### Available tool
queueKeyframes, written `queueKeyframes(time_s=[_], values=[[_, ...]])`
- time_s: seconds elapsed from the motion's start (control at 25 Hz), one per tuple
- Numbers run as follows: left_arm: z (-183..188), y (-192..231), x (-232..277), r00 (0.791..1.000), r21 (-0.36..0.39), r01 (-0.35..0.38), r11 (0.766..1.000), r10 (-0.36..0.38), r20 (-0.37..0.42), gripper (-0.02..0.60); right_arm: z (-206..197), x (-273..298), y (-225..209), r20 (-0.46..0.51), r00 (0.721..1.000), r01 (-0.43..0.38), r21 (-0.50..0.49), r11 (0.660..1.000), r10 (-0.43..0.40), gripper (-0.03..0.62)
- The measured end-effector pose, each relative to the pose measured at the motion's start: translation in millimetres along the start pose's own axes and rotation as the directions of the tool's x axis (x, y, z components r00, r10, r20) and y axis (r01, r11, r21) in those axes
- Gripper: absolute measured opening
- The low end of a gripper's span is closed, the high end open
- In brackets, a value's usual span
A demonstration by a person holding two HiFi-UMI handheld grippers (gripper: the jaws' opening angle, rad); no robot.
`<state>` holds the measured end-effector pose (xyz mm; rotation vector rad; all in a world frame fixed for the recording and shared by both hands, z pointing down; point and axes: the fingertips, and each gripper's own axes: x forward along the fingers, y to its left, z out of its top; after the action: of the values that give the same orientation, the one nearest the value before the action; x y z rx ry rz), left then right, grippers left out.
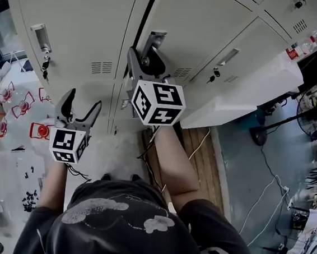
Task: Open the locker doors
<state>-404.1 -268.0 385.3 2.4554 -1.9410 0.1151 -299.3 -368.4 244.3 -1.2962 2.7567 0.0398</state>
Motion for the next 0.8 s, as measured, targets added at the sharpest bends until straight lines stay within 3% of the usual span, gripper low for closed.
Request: queueKeyframes(time_s=[0.16, 0.24, 0.8], values=[[-7, -7, -7, 0.999, 0.008, 0.035, 0.999, -0.034, -0.020, 0.370, 1, -14, -5, 0.012, 0.996, 0.087, -0.024, 0.996, -0.087, 0.127], [-12, -11, -11, 0.998, 0.006, 0.053, 0.999, -0.052, -0.032, 0.370, 2, -21, -6, 0.025, 0.995, 0.102, -0.024, 0.994, -0.102, 0.127], [-14, -40, -14, 0.991, 0.037, 0.131, 0.991, -0.129, -0.035, 0.370, 6, -70, -7, 0.024, 0.999, 0.048, -0.001, 0.999, -0.048, 0.130]])
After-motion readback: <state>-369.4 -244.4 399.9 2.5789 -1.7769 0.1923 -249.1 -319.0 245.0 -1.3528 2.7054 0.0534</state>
